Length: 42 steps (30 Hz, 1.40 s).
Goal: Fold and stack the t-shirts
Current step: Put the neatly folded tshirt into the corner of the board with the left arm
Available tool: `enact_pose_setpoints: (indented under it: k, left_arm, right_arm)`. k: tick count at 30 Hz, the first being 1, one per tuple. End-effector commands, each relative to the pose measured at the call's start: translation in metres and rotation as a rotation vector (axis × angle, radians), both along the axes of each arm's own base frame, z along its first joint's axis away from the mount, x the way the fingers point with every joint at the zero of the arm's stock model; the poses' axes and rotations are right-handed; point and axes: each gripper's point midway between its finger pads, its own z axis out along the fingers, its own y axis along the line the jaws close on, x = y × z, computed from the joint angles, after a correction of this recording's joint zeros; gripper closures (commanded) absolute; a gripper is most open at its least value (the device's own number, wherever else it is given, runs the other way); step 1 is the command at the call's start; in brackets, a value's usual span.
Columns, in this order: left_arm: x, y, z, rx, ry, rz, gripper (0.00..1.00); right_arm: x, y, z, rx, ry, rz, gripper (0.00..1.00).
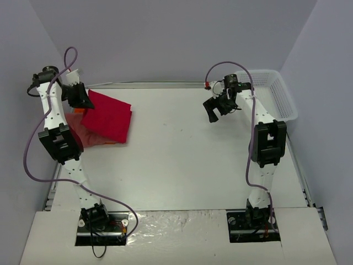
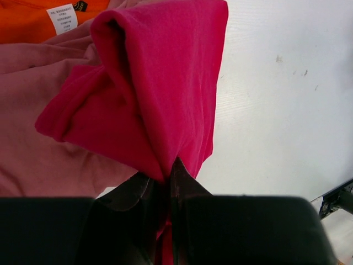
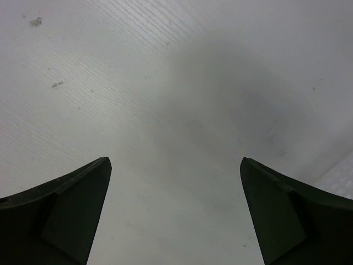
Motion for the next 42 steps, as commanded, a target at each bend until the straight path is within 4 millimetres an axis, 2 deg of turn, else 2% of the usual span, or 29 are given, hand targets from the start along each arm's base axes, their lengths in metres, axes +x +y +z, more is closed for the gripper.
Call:
enact_pose_setpoints:
  k: [1, 18, 30, 36, 42]
  left_arm:
    - [-0.025, 0.006, 0.005, -0.01, 0.045, -0.01, 0.98]
    - [-0.031, 0.055, -0.023, 0.1, 0.053, 0.063, 0.98]
    - [-0.023, 0.078, -0.027, 0.217, 0.042, 0.102, 0.98]
    - [-0.02, 0.091, -0.018, 0.291, 0.003, 0.141, 0.98]
    - [-0.017, 0.106, -0.025, 0.358, 0.008, 0.18, 0.98]
  right_arm:
    - [-0.007, 0.001, -0.009, -0.02, 0.034, 0.004, 0.0]
    - [-0.009, -0.002, -0.023, -0.059, 0.059, 0.005, 0.0]
    - [-0.012, -0.004, -0.035, -0.085, 0.082, 0.013, 0.0]
    - [-0.012, -0.004, -0.038, -0.089, 0.087, 0.015, 0.0]
    - [-0.014, -0.003, -0.041, -0.098, 0.093, 0.021, 0.0]
